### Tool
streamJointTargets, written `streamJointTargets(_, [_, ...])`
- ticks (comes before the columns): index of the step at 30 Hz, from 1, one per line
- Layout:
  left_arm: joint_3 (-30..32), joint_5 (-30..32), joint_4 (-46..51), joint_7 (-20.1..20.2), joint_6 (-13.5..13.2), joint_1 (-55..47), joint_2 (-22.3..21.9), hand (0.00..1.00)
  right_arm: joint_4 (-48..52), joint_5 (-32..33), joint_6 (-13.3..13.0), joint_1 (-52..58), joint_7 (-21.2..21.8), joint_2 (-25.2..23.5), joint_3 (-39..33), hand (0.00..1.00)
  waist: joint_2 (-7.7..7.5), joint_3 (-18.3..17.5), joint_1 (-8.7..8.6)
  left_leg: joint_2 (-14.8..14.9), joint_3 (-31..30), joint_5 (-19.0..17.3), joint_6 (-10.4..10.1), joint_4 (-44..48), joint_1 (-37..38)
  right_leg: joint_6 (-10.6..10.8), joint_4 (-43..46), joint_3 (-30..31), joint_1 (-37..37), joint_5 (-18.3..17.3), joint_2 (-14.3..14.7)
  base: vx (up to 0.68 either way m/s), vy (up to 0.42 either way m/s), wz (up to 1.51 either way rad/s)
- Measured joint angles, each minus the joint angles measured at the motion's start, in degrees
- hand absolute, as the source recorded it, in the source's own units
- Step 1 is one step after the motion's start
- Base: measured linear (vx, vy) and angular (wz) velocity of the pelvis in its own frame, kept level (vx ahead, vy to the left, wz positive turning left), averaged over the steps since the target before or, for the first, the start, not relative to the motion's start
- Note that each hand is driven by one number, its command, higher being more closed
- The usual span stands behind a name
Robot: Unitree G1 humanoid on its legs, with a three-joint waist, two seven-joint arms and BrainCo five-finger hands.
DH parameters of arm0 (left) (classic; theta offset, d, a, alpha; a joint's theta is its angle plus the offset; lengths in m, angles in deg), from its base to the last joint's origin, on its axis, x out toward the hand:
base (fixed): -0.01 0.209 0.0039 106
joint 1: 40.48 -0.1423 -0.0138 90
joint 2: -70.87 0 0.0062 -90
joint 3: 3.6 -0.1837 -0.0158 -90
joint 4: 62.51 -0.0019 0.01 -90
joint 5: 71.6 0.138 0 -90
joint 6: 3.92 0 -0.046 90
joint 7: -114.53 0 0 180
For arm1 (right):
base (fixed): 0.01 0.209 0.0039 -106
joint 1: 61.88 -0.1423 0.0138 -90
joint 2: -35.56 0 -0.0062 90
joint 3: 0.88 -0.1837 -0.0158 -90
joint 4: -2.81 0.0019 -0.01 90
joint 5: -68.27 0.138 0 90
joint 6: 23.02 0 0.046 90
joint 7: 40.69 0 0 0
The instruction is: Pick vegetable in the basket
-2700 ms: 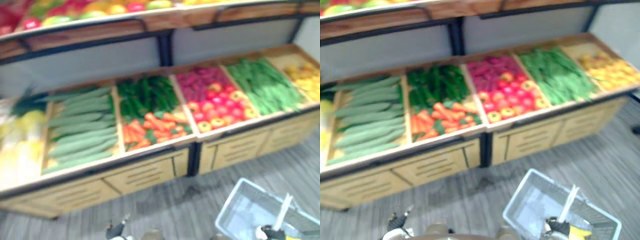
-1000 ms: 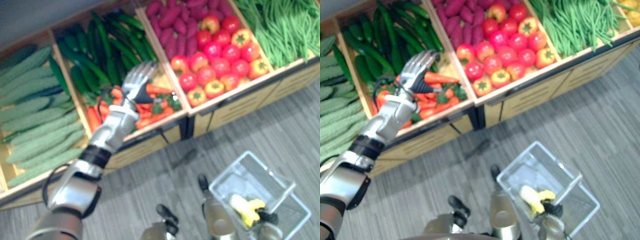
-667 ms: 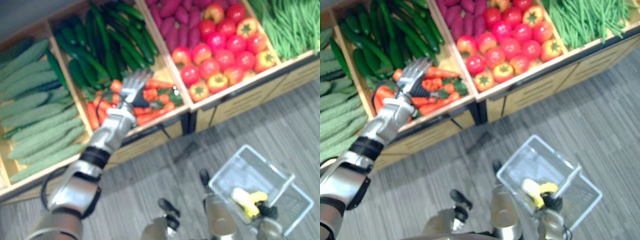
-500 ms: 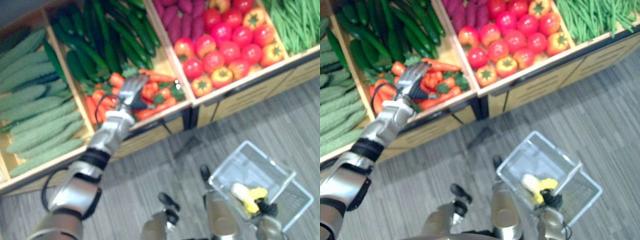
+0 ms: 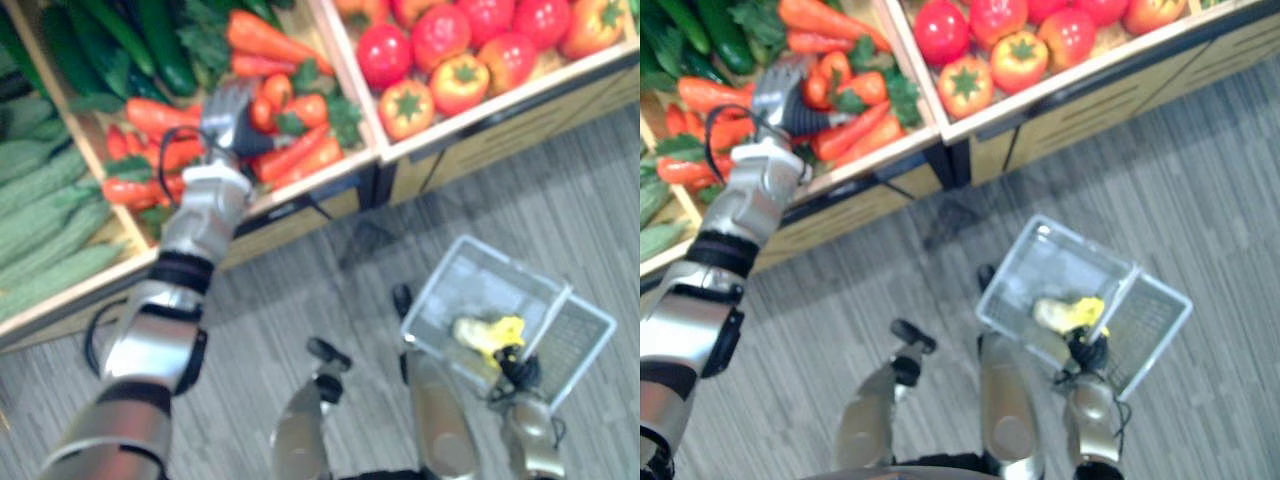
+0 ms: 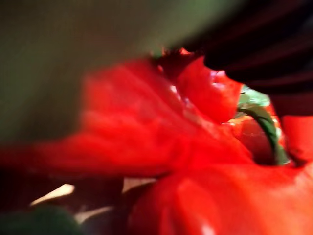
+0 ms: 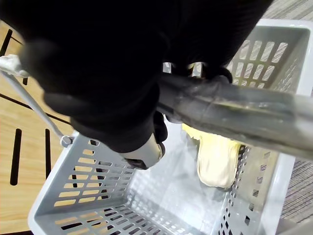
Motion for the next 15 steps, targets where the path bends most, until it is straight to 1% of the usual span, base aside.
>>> streamJointTargets(2, [1.41, 0.01, 0.06, -0.12, 0.13, 1.27, 0.78, 1.00, 0.76, 0.01, -0.03, 0.00, 0.06, -0.30, 1.02, 1.00, -0.49, 0.28, 0.11, 0.67, 0.68, -0.38, -0.18, 0.74, -0.45, 0.07, -1.09, 0.49, -0.08, 0.67, 0.39, 0.01, -0.057, -0.14])
streamJointTargets(5, [2.35, -0.02, 0.09, -0.11, 0.35, 2.05, 0.98, 1.00, 1.65, 1.12, -0.02, 0.04, 0.11, -0.77, 1.35, 1.00, -0.49, 0.28, 0.01, 1.75, 0.77, -0.81, -0.26, 2.01, -0.89, 0.11, -1.51, 0.47, -0.01, 0.83, 0.92, 0.04, -0.076, -0.06])
streamJointTargets(9, [2.43, -0.02, 0.22, 0.45, 0.20, 1.99, 0.73, 1.00, 1.91, 1.14, -0.03, 0.06, 0.33, -0.79, 1.40, 1.00, -0.50, 0.28, -0.04, 2.39, 0.79, -0.85, -0.32, 2.28, -0.17, 0.13, -1.50, 0.05, 0.81, 0.85, 1.38, 0.05, -0.079, -0.01])
streamJointTargets(15, [-1.64, 0.66, 1.84, 2.00, 0.87, -2.80, -0.90, 1.00, 2.05, 1.13, -0.03, 1.25, 0.58, -0.75, 1.74, 1.00, -0.51, 0.26, 0.11, 2.63, 0.24, -0.86, -0.33, 1.94, 3.67, 0.14, -1.55, -1.53, 5.16, 0.83, 1.40, 0.02, -0.056, 0.05])
